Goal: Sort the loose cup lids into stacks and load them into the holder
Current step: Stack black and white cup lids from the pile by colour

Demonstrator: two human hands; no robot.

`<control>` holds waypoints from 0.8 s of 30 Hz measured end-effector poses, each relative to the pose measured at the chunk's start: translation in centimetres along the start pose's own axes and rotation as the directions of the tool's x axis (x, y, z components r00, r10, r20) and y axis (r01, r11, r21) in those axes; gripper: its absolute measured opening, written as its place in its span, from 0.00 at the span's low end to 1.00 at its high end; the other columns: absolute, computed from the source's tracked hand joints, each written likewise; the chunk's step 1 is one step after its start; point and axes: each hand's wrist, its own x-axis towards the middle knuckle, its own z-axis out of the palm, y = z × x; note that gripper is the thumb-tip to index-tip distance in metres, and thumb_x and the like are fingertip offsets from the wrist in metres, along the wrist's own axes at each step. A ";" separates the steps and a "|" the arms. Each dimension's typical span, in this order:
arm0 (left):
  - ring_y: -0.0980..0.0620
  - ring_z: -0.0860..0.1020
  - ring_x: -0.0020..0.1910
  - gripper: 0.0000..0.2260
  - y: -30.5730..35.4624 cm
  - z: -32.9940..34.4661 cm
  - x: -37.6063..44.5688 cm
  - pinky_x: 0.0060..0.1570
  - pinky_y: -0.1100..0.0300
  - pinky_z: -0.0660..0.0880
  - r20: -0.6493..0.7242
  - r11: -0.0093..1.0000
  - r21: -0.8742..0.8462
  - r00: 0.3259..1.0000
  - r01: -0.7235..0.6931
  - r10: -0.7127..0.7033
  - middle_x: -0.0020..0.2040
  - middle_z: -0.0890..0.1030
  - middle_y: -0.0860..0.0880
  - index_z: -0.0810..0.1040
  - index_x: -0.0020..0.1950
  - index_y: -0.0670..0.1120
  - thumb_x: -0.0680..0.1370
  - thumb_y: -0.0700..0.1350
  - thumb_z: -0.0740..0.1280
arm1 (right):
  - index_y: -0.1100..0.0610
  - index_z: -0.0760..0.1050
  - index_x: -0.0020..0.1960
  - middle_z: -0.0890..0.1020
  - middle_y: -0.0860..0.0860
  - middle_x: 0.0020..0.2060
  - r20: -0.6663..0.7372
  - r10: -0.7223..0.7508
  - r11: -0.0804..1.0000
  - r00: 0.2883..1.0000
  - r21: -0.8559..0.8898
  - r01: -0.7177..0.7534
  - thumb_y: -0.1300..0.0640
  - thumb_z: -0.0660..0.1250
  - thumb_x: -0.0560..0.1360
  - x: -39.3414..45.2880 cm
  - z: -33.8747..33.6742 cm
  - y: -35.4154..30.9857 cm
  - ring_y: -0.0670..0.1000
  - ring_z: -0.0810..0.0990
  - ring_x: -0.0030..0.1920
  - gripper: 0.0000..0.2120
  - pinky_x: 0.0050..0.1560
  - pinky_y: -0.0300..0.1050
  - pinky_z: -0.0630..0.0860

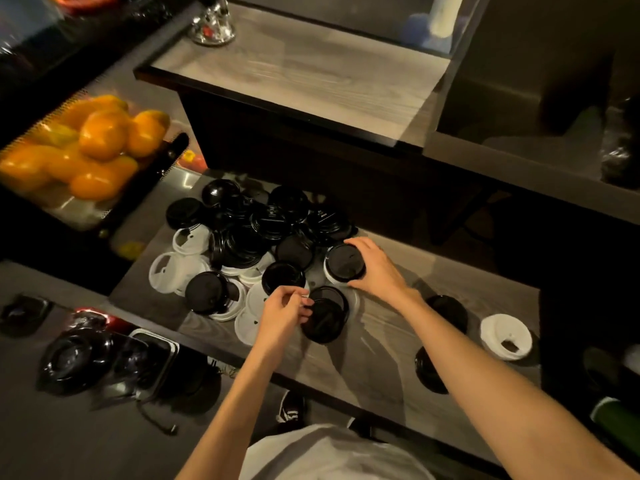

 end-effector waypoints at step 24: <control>0.34 0.81 0.57 0.28 2.3 -5.2 1.8 0.58 0.40 0.77 0.296 0.659 -0.679 0.942 0.322 -0.156 0.63 0.80 0.35 0.74 0.71 0.44 0.84 0.63 0.54 | 0.47 0.61 0.78 0.68 0.49 0.72 0.063 0.289 0.952 0.955 -0.125 -0.280 0.37 0.83 0.61 -7.5 5.2 -5.2 0.55 0.66 0.71 0.53 0.71 0.53 0.64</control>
